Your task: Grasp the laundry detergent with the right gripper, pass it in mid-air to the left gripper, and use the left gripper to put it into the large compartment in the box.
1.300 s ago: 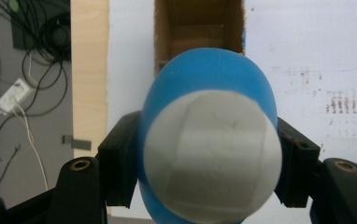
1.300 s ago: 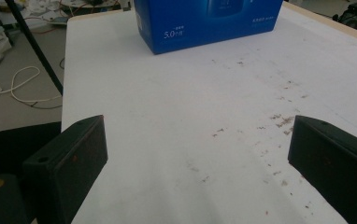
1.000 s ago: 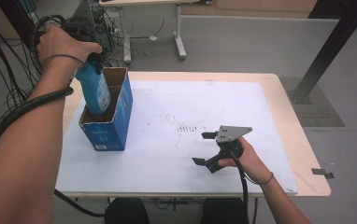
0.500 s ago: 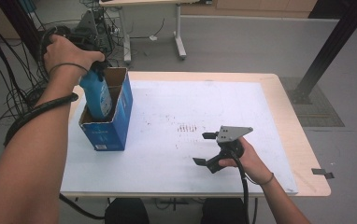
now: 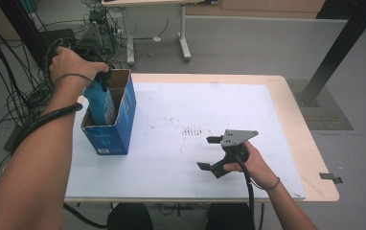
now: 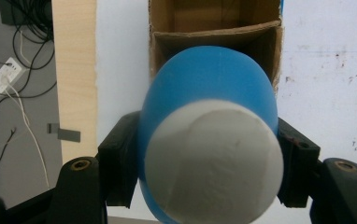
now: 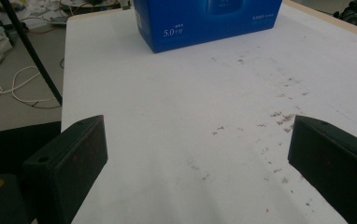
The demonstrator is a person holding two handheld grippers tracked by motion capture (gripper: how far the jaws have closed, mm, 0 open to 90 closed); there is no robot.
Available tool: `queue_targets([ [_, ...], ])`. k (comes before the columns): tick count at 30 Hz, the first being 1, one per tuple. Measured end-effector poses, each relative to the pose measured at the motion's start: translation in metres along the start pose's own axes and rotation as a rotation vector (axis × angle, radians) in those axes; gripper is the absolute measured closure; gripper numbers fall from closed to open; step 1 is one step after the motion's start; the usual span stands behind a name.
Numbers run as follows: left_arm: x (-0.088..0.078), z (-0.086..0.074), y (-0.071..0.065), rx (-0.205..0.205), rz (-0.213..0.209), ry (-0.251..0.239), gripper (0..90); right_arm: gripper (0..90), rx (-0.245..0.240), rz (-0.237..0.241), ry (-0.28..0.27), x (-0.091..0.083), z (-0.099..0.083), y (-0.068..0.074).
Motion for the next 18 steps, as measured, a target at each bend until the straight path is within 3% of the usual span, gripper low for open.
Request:
queue_targets([
  [18,0.029,0.004,0.002,-0.005,-0.025,0.035,37.0,4.8,0.003,0.007,0.001,0.001,0.000,-0.001],
])
Point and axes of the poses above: each handheld gripper's, and its own axes: x roughly forward along the jaws, z roughly out of its top, y roughly to its left, the point moved 7 cm from there along x, roughly forward along the jaws, and after that the axes turned 10 degrees about y, right-handed, at the moved point
